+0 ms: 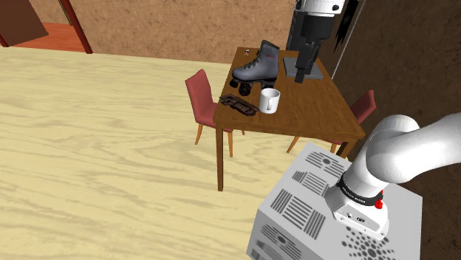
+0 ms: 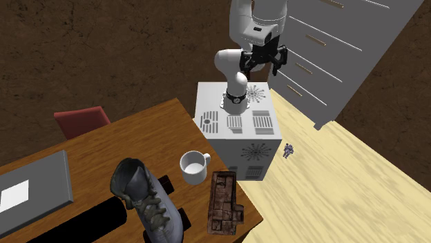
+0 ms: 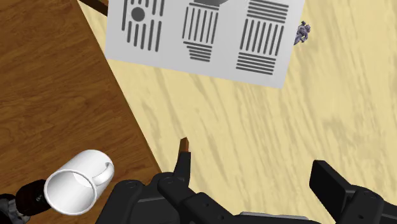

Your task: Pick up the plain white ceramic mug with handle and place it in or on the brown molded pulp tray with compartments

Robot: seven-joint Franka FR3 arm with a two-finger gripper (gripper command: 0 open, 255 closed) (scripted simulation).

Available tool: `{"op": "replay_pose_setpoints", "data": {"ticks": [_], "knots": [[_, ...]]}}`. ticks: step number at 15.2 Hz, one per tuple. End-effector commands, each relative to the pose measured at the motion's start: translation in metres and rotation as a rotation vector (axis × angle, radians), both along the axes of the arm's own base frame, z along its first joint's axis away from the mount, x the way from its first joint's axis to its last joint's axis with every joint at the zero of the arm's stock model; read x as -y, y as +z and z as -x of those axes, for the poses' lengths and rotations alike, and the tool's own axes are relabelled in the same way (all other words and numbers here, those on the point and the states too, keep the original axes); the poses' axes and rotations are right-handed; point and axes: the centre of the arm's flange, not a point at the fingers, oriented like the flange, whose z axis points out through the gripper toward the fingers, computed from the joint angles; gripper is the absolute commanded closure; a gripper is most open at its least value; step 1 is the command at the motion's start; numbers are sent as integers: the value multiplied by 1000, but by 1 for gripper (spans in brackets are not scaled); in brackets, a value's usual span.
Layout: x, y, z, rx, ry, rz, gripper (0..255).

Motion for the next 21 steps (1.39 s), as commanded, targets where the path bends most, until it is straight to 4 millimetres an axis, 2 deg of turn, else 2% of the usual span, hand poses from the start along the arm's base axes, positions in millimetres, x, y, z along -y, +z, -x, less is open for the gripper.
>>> {"op": "replay_pose_setpoints", "data": {"ticks": [1, 21], "knots": [[0, 0, 0, 0, 0, 0, 0], [168, -145, -127, 36, -60, 50, 0]]}}
